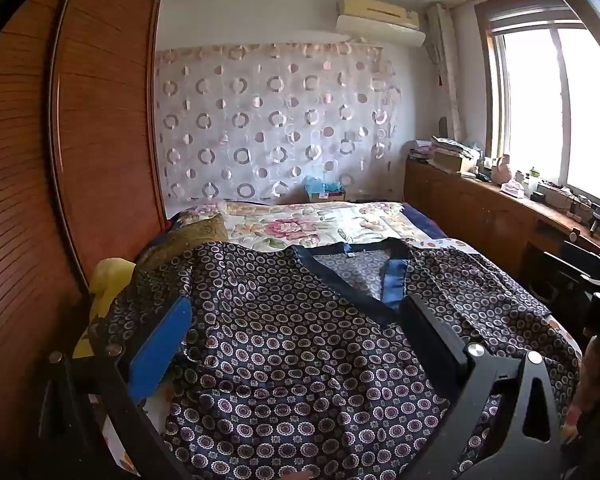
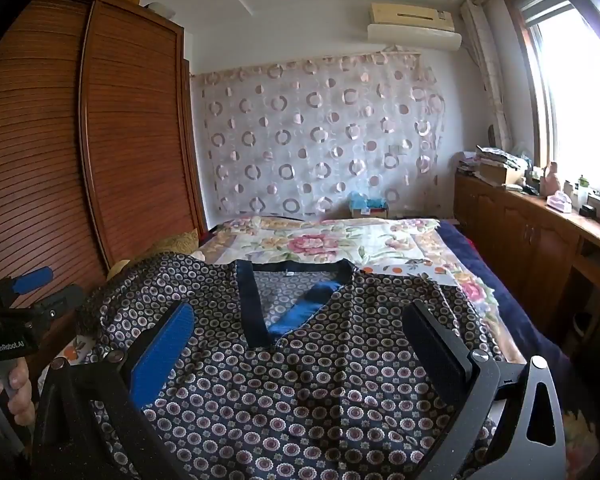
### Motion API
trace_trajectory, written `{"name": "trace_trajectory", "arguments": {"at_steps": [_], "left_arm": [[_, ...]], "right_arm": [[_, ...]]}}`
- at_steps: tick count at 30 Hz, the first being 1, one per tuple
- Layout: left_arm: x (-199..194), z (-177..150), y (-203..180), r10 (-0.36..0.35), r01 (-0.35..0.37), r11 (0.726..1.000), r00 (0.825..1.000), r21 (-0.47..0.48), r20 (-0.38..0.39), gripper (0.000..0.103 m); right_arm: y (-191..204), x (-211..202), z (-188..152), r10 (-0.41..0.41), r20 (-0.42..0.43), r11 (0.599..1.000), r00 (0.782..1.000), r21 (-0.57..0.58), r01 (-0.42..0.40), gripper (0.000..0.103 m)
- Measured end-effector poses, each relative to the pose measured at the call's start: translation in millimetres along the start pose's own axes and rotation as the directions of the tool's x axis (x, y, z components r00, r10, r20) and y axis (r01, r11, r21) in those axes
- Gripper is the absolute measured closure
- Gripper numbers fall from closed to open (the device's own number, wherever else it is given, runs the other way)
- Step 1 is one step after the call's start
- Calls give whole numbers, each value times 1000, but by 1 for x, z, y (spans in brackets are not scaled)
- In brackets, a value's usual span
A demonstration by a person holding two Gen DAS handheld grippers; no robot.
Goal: Fold small clothes
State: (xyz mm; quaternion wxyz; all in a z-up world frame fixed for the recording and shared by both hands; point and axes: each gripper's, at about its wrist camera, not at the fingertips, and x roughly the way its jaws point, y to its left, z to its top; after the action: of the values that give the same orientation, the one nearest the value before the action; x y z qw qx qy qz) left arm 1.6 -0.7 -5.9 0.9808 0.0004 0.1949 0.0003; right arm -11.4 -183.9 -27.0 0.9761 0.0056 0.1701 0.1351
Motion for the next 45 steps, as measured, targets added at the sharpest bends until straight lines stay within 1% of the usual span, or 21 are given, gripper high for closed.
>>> {"name": "trace_trajectory", "arguments": {"at_steps": [13,45], "left_arm": [[-5,1,1,11,-11,1000,1000,-2,10,0],[-12,8,0,9,-9,1000,1000,0,22,0]], "right_arm": [[0,1,-1,-2,0,1000,1000,6,2,0],[0,0,-1,-5,4,1000,1000,3,5,0]]}}
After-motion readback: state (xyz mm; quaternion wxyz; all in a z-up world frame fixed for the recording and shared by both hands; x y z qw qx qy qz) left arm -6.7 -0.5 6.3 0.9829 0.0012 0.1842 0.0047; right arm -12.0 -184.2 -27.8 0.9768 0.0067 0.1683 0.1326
